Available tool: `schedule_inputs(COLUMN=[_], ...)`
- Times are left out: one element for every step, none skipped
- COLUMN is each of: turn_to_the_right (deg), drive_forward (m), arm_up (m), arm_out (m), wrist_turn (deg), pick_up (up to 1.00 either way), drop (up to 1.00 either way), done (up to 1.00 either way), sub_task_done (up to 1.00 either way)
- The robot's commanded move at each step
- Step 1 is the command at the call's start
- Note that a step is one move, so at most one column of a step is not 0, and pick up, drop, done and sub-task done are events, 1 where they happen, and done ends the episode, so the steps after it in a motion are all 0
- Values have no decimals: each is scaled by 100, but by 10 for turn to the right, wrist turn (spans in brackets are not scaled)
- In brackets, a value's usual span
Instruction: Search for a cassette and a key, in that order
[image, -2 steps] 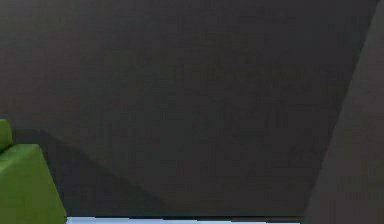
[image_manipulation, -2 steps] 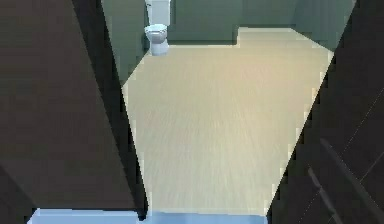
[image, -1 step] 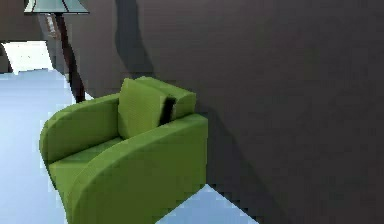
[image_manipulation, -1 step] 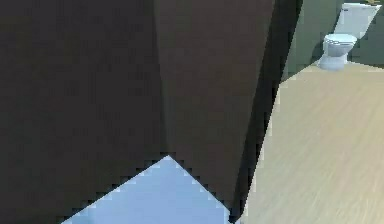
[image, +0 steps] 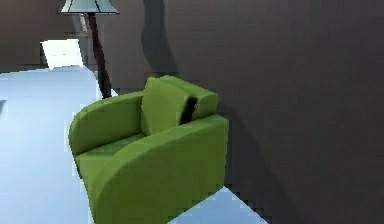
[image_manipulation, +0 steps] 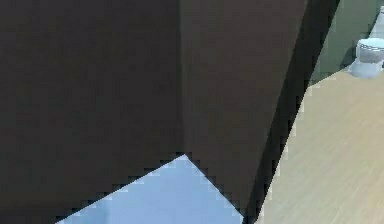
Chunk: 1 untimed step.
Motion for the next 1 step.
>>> schedule_inputs(turn_to_the_right=[0], drive_forward=[15], arm_up=[0], arm_out=[0], wrist_turn=[0], pick_up=[0], drop=[0], done=[0], sub_task_done=[0])
